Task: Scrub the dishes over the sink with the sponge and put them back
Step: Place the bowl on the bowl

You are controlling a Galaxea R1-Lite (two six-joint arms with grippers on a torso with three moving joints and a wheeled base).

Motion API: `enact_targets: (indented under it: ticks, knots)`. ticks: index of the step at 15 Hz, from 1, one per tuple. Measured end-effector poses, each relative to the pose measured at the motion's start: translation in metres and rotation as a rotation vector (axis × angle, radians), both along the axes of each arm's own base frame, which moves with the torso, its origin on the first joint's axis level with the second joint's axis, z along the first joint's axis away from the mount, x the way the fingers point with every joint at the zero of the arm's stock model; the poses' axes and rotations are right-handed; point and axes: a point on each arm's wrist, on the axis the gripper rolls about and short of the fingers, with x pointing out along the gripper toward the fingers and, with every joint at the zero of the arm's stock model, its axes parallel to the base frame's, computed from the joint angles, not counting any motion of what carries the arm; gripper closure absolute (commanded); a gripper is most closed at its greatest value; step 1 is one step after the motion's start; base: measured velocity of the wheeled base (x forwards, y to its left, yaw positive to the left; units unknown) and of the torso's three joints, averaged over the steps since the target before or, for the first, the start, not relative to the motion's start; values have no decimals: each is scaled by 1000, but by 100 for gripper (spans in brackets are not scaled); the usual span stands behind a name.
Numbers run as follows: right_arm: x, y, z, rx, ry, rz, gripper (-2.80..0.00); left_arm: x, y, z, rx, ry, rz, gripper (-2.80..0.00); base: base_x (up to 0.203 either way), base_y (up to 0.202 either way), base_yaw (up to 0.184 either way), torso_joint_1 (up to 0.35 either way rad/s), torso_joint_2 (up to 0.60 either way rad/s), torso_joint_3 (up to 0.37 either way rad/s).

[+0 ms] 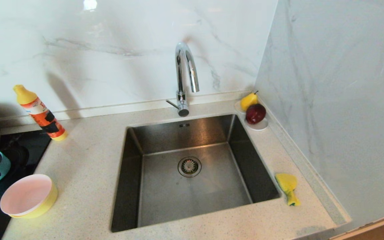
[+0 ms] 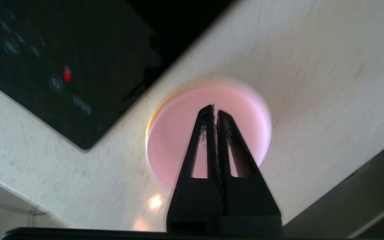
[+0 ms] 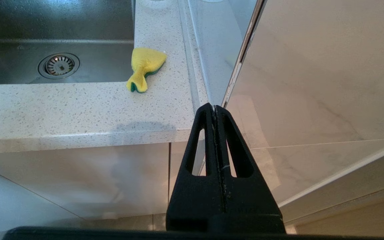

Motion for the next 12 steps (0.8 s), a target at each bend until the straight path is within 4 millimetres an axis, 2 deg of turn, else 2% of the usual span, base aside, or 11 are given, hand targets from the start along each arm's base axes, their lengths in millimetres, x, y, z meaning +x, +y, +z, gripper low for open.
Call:
enact_targets:
  ticks: [4,6,8,9,12]
  knots:
    - [0,0,0,0,0,0,0,6,37,17,-25,-58,150,0,0,0,0,0,0,0]
    - [0,0,0,0,0,0,0,8,62,19,-41,-76,227,0,0,0,0,0,0,0]
    - [0,0,0,0,0,0,0,9,85,13,-65,-73,289,0,0,0,0,0,0,0]
    - [0,0,0,0,0,0,0,9,96,9,-69,-72,313,-280,0,0,0,0,0,0]
    - [0,0,0,0,0,0,0,6,125,-10,-96,-42,370,-280,0,0,0,0,0,0]
